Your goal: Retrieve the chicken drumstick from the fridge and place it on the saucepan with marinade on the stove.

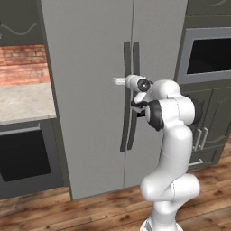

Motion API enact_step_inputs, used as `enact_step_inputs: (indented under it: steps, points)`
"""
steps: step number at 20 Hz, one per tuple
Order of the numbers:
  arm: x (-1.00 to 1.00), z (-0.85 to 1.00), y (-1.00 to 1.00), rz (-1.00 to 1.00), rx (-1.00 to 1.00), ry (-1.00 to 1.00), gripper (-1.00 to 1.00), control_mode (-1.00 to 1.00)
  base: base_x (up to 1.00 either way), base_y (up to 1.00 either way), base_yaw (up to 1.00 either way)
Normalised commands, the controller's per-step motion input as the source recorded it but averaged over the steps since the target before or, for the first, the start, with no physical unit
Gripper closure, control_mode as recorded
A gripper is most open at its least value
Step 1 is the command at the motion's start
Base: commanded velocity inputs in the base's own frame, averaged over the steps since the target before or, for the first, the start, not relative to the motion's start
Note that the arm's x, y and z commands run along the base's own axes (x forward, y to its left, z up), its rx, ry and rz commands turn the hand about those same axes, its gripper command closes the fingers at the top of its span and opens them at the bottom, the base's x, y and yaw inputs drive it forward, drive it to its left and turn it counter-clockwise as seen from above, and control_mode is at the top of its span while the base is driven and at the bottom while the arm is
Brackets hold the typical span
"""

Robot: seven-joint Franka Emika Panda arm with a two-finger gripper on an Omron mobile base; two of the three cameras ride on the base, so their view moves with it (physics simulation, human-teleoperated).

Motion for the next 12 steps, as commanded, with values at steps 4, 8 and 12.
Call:
enact_step_inputs:
  steps: [4,8,12]
  points:
    - [0.43,0.0,0.07,0.0,0.0,0.11,-1.0,-1.0,0.0,0.0,0.0]
    - [0.4,0.0,0.03,0.0,0.0,0.03,-1.0,-1.0,0.0,0.0,0.0]
    - [0.68,-0.01,0.0,0.06,0.0,0.0,-1.0,-1.0,0.0,0.0,0.0]
